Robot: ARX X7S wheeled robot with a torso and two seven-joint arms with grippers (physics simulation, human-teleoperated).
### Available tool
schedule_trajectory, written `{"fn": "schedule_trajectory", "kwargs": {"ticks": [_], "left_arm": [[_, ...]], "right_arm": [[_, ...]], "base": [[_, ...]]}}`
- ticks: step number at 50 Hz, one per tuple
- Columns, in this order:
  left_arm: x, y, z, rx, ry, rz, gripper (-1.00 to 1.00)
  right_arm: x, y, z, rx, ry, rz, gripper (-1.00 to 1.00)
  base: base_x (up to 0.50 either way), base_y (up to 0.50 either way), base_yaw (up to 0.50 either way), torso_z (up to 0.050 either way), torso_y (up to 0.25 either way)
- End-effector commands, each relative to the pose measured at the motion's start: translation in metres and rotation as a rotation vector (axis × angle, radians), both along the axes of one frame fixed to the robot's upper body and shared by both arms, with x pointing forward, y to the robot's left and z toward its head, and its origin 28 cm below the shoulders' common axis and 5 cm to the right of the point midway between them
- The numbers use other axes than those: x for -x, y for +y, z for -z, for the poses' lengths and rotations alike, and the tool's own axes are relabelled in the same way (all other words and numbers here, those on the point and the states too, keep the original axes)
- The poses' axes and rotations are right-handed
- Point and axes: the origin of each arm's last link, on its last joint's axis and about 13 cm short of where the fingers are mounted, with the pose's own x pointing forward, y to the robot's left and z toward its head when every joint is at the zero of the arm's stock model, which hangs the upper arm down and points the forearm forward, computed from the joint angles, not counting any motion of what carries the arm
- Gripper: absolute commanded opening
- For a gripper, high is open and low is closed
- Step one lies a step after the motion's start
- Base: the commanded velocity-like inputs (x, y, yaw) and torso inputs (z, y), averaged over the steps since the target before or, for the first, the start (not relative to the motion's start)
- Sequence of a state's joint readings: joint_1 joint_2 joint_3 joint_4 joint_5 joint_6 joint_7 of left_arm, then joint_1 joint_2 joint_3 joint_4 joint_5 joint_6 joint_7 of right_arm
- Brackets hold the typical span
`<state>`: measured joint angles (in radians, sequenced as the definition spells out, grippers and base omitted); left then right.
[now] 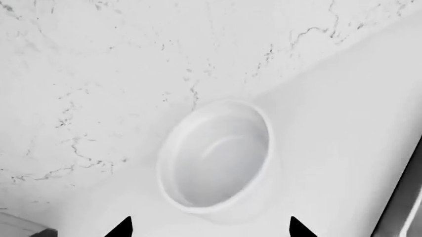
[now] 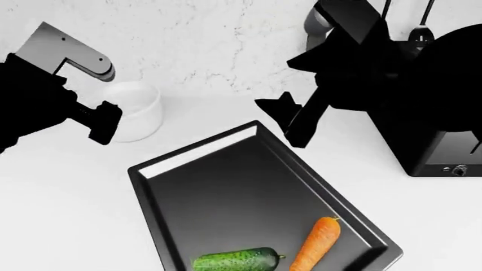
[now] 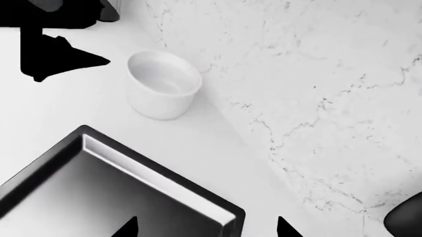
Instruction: Place the two vegetables and bowl onto the tray for setting up a vegetable dip station.
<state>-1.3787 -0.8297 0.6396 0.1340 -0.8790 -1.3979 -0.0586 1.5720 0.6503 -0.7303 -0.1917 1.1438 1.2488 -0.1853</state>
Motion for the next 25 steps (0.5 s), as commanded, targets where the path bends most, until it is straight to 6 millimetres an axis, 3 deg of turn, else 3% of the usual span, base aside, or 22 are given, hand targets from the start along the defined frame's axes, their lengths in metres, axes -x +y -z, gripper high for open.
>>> {"fn": "schedule_trajectory", "kwargs": {"ticks": [1, 6, 13, 15, 18, 25], "left_arm": [[-0.030, 0.013, 0.022, -0.134, 0.173, -0.013, 1.00], [-0.037, 0.016, 0.011, -0.178, 0.184, -0.003, 1.00], [-0.035, 0.020, -0.003, -0.276, 0.229, 0.018, 1.00], [-0.031, 0.023, -0.017, -0.353, 0.254, 0.060, 1.00], [-0.031, 0.023, -0.017, -0.353, 0.254, 0.060, 1.00], [-0.036, 0.026, -0.046, -0.455, 0.281, 0.088, 1.00]], "right_arm": [[0.006, -0.001, -0.002, -0.002, 0.006, -0.002, 1.00], [0.009, -0.002, 0.001, -0.006, 0.006, 0.003, 1.00], [0.009, -0.003, 0.003, -0.012, 0.009, 0.001, 1.00], [0.009, -0.003, 0.005, -0.019, 0.011, -0.001, 1.00], [0.009, -0.003, 0.005, -0.019, 0.011, -0.001, 1.00], [0.010, -0.005, 0.006, -0.035, 0.009, 0.003, 1.00]], "base": [[0.00, 0.00, 0.00, 0.000, 0.000], [0.00, 0.00, 0.00, 0.000, 0.000], [0.00, 0.00, 0.00, 0.000, 0.000], [0.00, 0.00, 0.00, 0.000, 0.000], [0.00, 0.00, 0.00, 0.000, 0.000], [0.00, 0.00, 0.00, 0.000, 0.000]]}}
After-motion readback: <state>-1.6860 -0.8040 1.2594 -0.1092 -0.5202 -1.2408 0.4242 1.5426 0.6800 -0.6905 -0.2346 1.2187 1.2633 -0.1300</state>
